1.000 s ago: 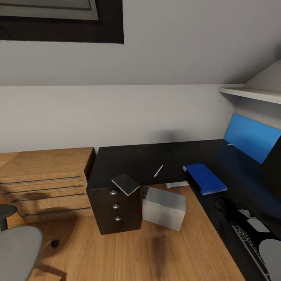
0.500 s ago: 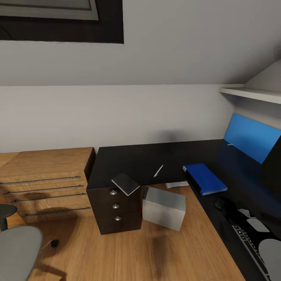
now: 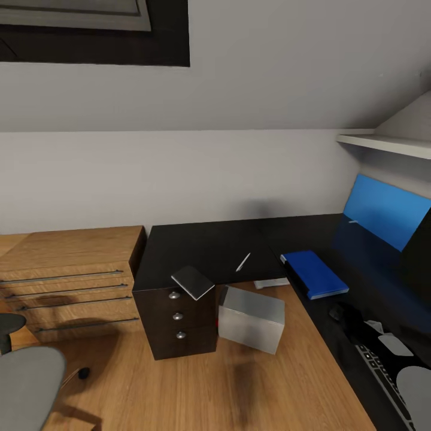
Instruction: In the bedroom, organize the workspace by keeping the computer under the desk, ensuring the monitor is on the desk, placing the keyboard on the desk next to the monitor, placing the mouse on the desk next to the keyboard, moving the folder from the swivel chair onto the desk next to the mouse, stacking the notebook on top of the folder with the pen on top of the notebook, and positioning the swivel chair next to the desk.
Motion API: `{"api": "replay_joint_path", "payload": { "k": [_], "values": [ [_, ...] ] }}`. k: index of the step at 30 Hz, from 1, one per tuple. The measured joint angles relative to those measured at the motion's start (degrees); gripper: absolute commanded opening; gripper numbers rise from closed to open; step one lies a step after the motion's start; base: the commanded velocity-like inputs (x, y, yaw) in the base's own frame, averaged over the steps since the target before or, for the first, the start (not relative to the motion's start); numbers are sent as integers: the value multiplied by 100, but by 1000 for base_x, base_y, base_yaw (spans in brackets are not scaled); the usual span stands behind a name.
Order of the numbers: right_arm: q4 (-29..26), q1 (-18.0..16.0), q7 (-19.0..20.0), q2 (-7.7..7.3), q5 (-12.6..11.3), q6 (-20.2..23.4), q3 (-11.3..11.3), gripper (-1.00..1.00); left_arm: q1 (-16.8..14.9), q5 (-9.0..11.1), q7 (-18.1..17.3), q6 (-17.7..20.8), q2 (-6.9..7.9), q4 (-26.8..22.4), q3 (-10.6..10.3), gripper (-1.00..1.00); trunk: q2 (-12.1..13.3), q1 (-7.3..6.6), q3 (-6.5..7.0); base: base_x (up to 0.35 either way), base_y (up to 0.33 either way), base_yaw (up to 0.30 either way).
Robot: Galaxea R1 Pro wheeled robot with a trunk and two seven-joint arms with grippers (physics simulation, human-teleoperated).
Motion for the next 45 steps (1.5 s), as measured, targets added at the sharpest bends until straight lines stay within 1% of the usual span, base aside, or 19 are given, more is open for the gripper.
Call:
{"api": "replay_joint_path", "payload": {
  "k": [32,45],
  "values": [
    [-8,0,15,0,0,4,4,100,0,0,0,0,0,0,-1,100,0,0,0,0,0,0],
    [-9,0,260,0,12,6,16,100,0,0,0,0,0,0,-3,100,0,0,0,0,0,0]
  ]
}}
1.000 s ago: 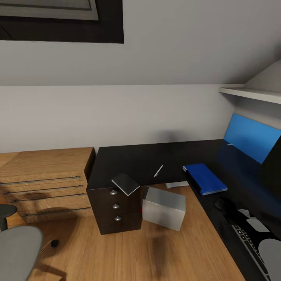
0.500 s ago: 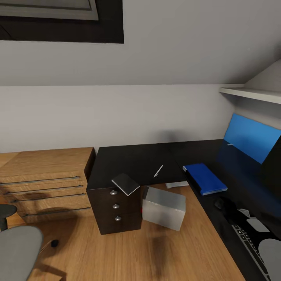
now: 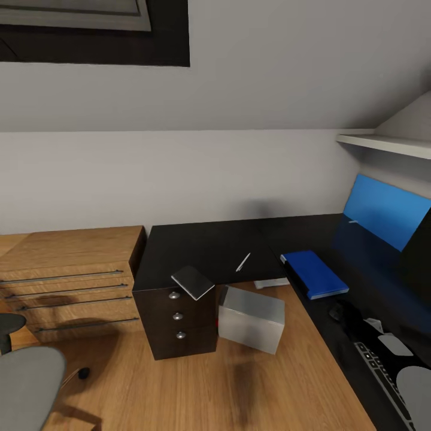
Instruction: In the bedroom, organize the workspace by keeping the computer under the desk, ensuring the monitor is on the desk, placing the keyboard on the desk next to the monitor, placing the mouse on the desk next to the keyboard, moving the folder from the swivel chair onto the desk next to the mouse, stacking the notebook on top of the folder with the pen on top of the notebook, and positioning the swivel chair next to the desk.
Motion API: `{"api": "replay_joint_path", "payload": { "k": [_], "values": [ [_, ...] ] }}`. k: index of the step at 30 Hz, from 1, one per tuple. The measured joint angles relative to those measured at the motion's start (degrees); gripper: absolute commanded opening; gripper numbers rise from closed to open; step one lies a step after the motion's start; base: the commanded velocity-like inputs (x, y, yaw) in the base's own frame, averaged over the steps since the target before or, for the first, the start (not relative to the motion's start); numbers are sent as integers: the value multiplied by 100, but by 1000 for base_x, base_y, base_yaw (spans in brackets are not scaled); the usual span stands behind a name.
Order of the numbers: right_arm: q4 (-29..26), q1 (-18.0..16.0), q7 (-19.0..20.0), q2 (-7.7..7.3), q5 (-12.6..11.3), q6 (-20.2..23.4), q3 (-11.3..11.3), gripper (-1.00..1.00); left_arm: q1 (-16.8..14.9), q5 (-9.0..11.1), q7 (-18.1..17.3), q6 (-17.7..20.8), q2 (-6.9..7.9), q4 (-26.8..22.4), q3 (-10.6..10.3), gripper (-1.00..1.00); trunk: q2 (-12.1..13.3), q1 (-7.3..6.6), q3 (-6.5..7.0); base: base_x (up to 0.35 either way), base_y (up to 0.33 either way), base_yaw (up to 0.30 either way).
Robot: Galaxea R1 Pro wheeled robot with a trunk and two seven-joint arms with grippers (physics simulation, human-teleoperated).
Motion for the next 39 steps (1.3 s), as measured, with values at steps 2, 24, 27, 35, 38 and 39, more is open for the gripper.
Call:
{"api": "replay_joint_path", "payload": {
  "k": [2,24,27,35,38,39],
  "values": [
    [0,0,15,1,1,0,0,100,0,0,0,0,0,0,0,100,0,0,0,0,0,0],
    [2,0,588,-20,235,-7,8,100,0,-8,0,0,0,5,-1,100,0,0,0,0,0,0],
    [4,0,713,-16,375,-15,8,100,0,-8,0,0,0,7,-1,100,0,0,0,0,0,0],
    [24,0,855,-10,565,-22,3,100,0,-9,0,0,-4,8,-1,100,0,0,0,0,0,0],
    [30,0,871,-9,584,-25,3,100,0,-9,0,0,-5,9,-1,100,0,0,0,0,0,0],
    [31,0,874,-9,588,-25,2,100,0,-9,0,0,-6,9,-1,100,0,0,0,0,0,0]
  ]
}}
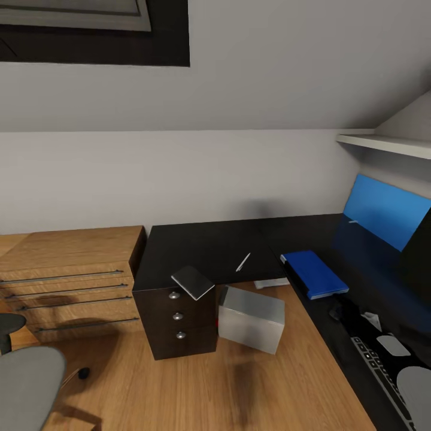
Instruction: In the bedroom, organize the workspace by keeping the computer under the desk, ensuring the monitor is on the desk, placing the keyboard on the desk next to the monitor, placing the mouse on the desk next to the keyboard, moving the folder from the swivel chair onto the desk next to the mouse, stacking the notebook on top of the folder with the pen on top of the notebook, and positioning the swivel chair next to the desk.
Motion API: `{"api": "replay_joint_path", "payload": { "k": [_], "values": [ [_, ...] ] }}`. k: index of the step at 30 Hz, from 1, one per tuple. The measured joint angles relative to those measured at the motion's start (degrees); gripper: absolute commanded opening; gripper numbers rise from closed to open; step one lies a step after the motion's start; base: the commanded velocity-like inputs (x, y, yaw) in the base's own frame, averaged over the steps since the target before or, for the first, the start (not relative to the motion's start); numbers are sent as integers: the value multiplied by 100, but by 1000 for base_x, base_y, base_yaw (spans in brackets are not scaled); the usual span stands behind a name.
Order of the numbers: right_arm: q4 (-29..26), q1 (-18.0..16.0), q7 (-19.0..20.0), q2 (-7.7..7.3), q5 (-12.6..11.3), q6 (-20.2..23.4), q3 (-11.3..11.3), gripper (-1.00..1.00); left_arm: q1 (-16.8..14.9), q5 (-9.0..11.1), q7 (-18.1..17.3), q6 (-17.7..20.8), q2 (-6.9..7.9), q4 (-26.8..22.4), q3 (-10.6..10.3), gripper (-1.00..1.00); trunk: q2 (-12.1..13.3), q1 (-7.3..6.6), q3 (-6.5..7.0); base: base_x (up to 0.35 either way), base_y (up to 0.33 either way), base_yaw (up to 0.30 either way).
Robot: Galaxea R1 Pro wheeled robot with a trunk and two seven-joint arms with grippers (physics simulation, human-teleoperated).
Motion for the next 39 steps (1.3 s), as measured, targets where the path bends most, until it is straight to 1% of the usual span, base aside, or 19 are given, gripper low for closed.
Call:
{"api": "replay_joint_path", "payload": {
  "k": [21,39],
  "values": [
    [11,0,17,4,16,4,-4,100,0,0,0,0,0,0,0,100,0,0,0,0,0,0],
    [14,0,23,12,-13,21,-4,100,0,0,0,0,5,0,0,100,0,0,0,-35,0,0]
  ]
}}
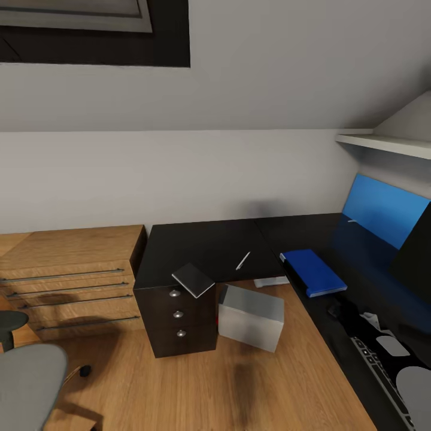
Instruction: In the bedroom, organize the workspace by keeping the computer under the desk, ensuring the monitor is on the desk, placing the keyboard on the desk next to the monitor, placing the mouse on the desk next to the keyboard, moving the folder from the swivel chair onto the desk next to the mouse, stacking the notebook on top of the folder with the pen on top of the notebook, and positioning the swivel chair next to the desk.
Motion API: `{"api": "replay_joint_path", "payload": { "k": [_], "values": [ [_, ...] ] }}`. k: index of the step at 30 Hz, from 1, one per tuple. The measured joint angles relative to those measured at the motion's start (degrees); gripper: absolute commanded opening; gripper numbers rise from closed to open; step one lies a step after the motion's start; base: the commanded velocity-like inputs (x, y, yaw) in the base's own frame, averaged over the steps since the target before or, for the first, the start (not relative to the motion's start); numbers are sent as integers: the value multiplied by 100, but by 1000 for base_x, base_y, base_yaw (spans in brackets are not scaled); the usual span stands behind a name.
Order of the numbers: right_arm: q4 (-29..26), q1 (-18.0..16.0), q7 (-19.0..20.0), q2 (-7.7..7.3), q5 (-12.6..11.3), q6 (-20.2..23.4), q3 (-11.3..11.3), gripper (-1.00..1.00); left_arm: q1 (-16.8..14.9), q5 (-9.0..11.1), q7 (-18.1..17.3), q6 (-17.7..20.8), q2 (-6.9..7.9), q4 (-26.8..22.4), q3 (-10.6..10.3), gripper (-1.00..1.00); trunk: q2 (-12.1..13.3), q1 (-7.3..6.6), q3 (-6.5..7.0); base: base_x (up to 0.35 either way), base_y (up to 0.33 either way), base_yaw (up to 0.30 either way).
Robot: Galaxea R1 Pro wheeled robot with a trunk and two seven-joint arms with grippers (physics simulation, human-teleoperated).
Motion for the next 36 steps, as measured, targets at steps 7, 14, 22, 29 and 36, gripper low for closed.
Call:
{"api": "replay_joint_path", "payload": {
  "k": [7,14,22,29,36],
  "values": [
    [0,0,-1,6,-5,3,0,100,0,0,0,0,0,0,0,100,0,0,0,-2,0,0],
    [-2,0,-1,19,0,-4,0,100,0,0,0,0,0,0,0,100,0,0,0,0,0,0],
    [-8,0,-1,23,9,-5,0,100,0,0,0,0,0,0,0,100,0,0,0,0,0,0],
    [-9,0,-1,23,10,-5,0,100,0,0,0,0,0,0,0,100,0,0,0,0,0,0],
    [-9,0,5,23,8,-5,0,100,0,0,0,0,0,0,0,100,0,0,0,0,0,0]
  ]
}}
